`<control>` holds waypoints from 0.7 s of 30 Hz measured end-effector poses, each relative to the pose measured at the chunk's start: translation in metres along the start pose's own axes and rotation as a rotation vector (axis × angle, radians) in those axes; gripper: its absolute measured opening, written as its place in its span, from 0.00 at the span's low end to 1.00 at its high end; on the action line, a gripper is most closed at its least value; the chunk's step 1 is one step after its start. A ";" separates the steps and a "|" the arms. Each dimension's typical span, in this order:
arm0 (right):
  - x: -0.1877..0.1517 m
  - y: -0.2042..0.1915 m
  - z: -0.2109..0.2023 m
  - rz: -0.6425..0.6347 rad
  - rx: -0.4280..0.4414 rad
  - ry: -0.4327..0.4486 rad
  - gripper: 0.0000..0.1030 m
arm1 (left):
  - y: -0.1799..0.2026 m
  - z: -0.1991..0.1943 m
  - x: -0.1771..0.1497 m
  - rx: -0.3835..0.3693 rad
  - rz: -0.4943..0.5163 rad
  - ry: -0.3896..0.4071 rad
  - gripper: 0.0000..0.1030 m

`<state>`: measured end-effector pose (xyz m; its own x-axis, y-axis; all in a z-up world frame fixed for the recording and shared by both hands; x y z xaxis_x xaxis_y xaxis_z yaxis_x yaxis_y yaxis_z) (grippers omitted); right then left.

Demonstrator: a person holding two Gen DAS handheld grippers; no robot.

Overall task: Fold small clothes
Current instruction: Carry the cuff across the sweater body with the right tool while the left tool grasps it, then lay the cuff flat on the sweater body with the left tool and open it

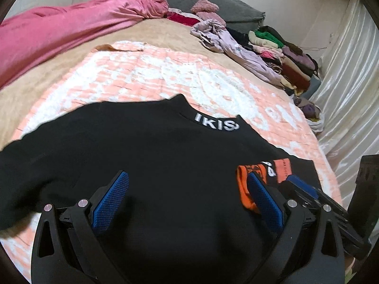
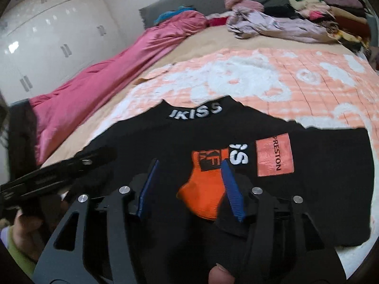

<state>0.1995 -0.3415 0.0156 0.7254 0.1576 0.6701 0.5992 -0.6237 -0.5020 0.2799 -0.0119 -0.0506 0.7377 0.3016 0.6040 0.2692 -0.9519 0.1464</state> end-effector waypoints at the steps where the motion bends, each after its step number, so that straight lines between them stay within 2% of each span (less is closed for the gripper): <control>1: 0.002 0.000 -0.008 -0.013 -0.003 0.015 0.53 | 0.004 0.001 -0.002 -0.008 0.004 -0.008 0.96; 4: 0.010 0.017 -0.032 -0.013 -0.065 0.066 0.55 | 0.035 0.006 -0.010 -0.083 0.041 -0.046 0.95; 6: 0.013 0.041 -0.049 0.031 -0.132 0.097 0.55 | 0.054 0.008 -0.017 -0.139 0.058 -0.074 0.94; 7: 0.013 0.051 -0.055 0.057 -0.150 0.107 0.55 | 0.064 0.010 -0.020 -0.171 0.065 -0.090 0.92; 8: 0.013 0.059 -0.061 0.079 -0.163 0.117 0.55 | 0.077 0.015 -0.025 -0.196 0.074 -0.116 0.85; 10: 0.013 0.072 -0.074 0.108 -0.187 0.142 0.55 | 0.093 0.026 -0.033 -0.196 0.094 -0.154 0.76; 13: 0.014 0.082 -0.087 0.125 -0.209 0.174 0.55 | 0.108 0.047 -0.046 -0.149 0.098 -0.200 0.71; 14: 0.015 0.086 -0.091 0.131 -0.218 0.184 0.55 | 0.111 0.051 -0.047 -0.128 0.089 -0.191 0.66; 16: 0.015 0.093 -0.094 0.136 -0.245 0.192 0.55 | 0.114 0.052 -0.045 -0.110 0.080 -0.149 0.46; 17: 0.016 0.097 -0.096 0.134 -0.270 0.194 0.55 | 0.115 0.053 -0.045 -0.101 0.083 -0.141 0.31; 18: 0.015 0.100 -0.098 0.131 -0.286 0.193 0.55 | 0.115 0.053 -0.044 -0.106 0.086 -0.134 0.24; 21: 0.014 0.104 -0.102 0.143 -0.290 0.204 0.55 | 0.115 0.048 -0.040 -0.162 0.079 -0.123 0.15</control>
<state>0.2374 -0.4821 0.0286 0.6946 -0.0840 0.7145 0.3554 -0.8234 -0.4423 0.3112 -0.1311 -0.0950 0.8251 0.2203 0.5203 0.1117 -0.9663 0.2320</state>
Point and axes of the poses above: each gripper's, at about its wrist camera, not at the fingertips, and z roughly the way its jaws point, y to its right, x to its top, the point moved 6 cm from there along z, roughly the way its jaws point, and after that the axes turned 15 degrees about x, right-handed, at the moved point
